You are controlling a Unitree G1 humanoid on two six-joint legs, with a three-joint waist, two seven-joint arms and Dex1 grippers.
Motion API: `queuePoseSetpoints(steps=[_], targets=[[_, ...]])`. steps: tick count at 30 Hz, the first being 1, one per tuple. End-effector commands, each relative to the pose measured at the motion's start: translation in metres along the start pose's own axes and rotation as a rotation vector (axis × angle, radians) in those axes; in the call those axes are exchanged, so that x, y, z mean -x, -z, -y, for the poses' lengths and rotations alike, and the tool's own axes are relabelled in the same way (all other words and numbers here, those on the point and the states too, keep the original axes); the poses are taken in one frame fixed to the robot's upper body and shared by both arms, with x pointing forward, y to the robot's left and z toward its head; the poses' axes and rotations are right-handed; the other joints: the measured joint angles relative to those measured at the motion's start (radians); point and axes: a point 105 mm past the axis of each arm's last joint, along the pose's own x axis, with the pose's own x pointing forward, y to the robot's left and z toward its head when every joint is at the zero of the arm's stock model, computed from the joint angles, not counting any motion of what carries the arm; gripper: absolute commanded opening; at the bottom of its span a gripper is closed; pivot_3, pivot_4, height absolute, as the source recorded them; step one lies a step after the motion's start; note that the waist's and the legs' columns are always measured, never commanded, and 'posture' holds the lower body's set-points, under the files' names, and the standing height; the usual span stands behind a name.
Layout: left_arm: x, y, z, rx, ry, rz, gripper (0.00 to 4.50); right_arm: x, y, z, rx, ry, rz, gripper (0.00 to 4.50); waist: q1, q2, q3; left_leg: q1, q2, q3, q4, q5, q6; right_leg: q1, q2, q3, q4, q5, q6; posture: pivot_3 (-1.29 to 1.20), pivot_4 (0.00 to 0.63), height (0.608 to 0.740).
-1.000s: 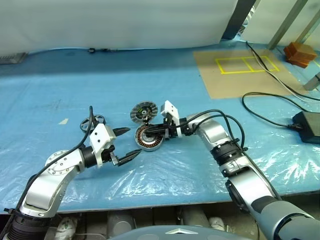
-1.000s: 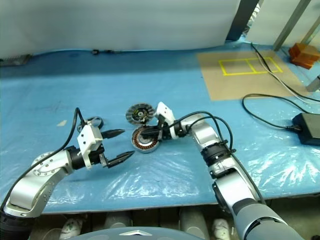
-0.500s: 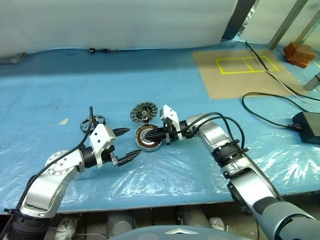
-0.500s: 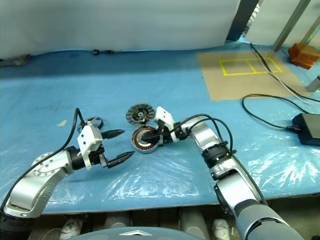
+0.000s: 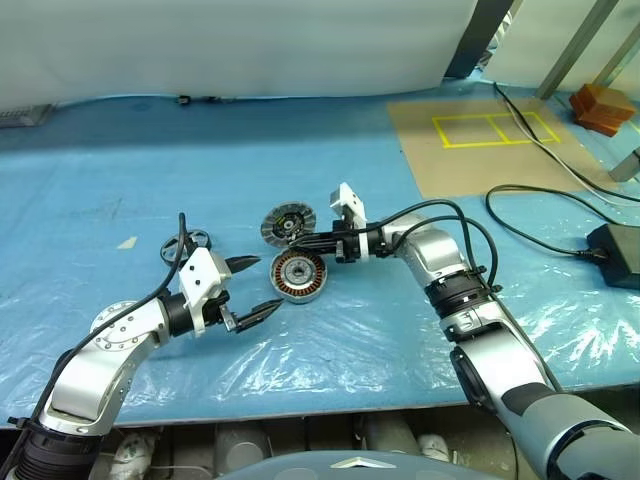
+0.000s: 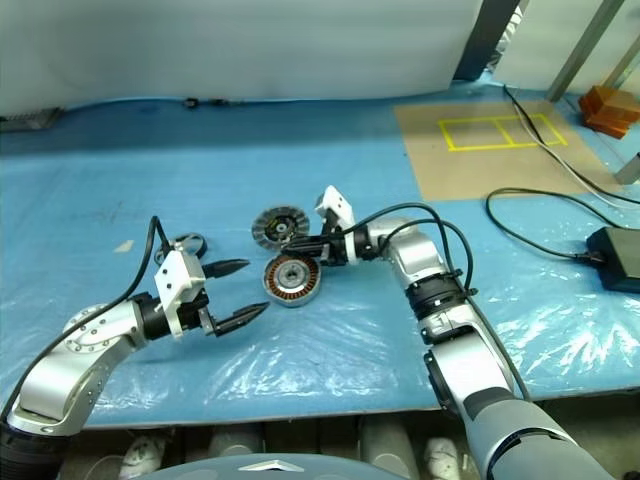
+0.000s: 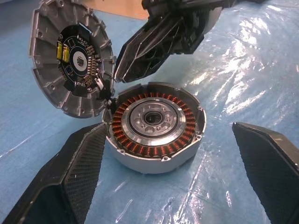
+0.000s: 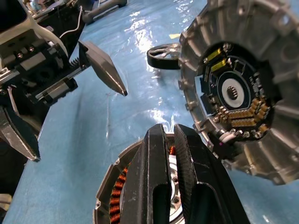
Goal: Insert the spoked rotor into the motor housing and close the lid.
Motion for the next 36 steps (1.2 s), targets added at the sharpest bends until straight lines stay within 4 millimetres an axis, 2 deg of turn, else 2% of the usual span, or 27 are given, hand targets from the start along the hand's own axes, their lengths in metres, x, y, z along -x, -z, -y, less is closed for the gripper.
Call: queuePoseSetpoints(steps=[1, 5, 8, 12, 14, 17, 19, 23, 28, 32, 36], targets=[[0.000, -0.008, 0.001, -0.022, 0.007, 0.028, 4.50, -0.008, 0.001, -0.008, 0.060, -0.028, -0.027, 0.29, 0.000, 0.000, 0.000, 0.000, 0.000, 0.000, 0.000, 0.000, 0.000, 0.000, 0.000, 0.000, 0.000, 0.000, 0.000, 0.00, 0.150, 0.740], [0.001, -0.008, -0.002, -0.024, -0.007, 0.025, 4.50, -0.012, 0.024, -0.008, 0.108, -0.010, -0.117, 0.29, 0.000, 0.000, 0.000, 0.000, 0.000, 0.000, 0.000, 0.000, 0.000, 0.000, 0.000, 0.000, 0.000, 0.000, 0.000, 0.00, 0.150, 0.740], [0.006, -0.007, -0.010, -0.024, -0.057, 0.015, 4.50, -0.011, 0.022, -0.006, 0.131, -0.001, -0.125, 0.29, -0.001, 0.000, 0.000, 0.000, 0.000, 0.000, 0.001, 0.000, 0.000, 0.000, 0.000, 0.000, 0.000, 0.000, 0.000, 0.00, 0.150, 0.740], [0.019, -0.007, -0.022, -0.001, -0.142, 0.014, 4.50, -0.001, 0.006, 0.000, 0.151, 0.024, -0.085, 0.29, -0.001, 0.000, 0.000, 0.000, 0.000, 0.000, 0.001, 0.000, 0.000, 0.001, 0.000, 0.000, 0.001, 0.000, 0.000, 0.00, 0.150, 0.740], [0.027, -0.007, -0.028, -0.006, -0.176, 0.006, 4.50, 0.006, -0.010, 0.001, 0.155, 0.033, -0.033, 0.29, -0.001, 0.000, 0.000, 0.001, 0.000, 0.000, 0.001, 0.000, 0.000, 0.001, 0.000, 0.000, 0.000, 0.000, 0.000, 0.00, 0.150, 0.740], [0.041, -0.012, -0.042, -0.028, -0.231, -0.006, 4.50, 0.018, -0.036, -0.004, 0.149, 0.021, 0.048, 0.29, 0.000, 0.000, 0.000, 0.000, 0.000, 0.000, 0.001, 0.000, 0.000, 0.000, 0.000, 0.000, 0.000, 0.000, 0.000, 0.00, 0.150, 0.740], [0.051, -0.018, -0.053, -0.047, -0.259, -0.015, 4.50, 0.027, -0.044, -0.009, 0.155, 0.015, 0.059, 0.29, 0.001, 0.000, 0.000, 0.000, 0.000, 0.000, 0.000, 0.000, 0.000, 0.000, 0.000, 0.000, 0.000, 0.000, 0.000, 0.00, 0.150, 0.740], [0.066, -0.023, -0.078, -0.080, -0.305, -0.096, 4.50, 0.047, -0.034, -0.016, 0.181, 0.028, 0.002, 0.29, 0.008, -0.001, 0.000, 0.001, 0.000, 0.000, 0.000, 0.000, 0.000, 0.001, 0.000, 0.000, 0.000, 0.000, 0.000, 0.00, 0.150, 0.740], [0.068, -0.030, -0.102, -0.119, -0.274, -0.173, 4.50, 0.063, -0.020, -0.023, 0.198, 0.039, -0.063, 0.29, 0.008, -0.001, 0.000, 0.001, 0.000, 0.000, 0.000, 0.000, 0.000, 0.001, 0.000, 0.000, 0.000, 0.000, 0.000, 0.00, 0.150, 0.740], [0.067, -0.034, -0.121, -0.172, -0.215, -0.282, 4.50, 0.067, -0.021, -0.021, 0.193, 0.081, -0.050, 0.29, 0.003, -0.001, 0.000, 0.001, 0.000, 0.000, 0.001, 0.000, 0.000, 0.001, 0.000, 0.001, 0.000, 0.000, 0.000, 0.00, 0.150, 0.740], [0.064, -0.029, -0.141, -0.200, -0.135, -0.448, 4.50, 0.067, -0.018, -0.020, 0.184, 0.116, -0.045, 0.29, 0.006, -0.001, 0.000, 0.002, 0.000, 0.000, 0.001, 0.000, -0.001, 0.001, 0.000, 0.001, 0.001, 0.000, 0.000, 0.00, 0.150, 0.740]])
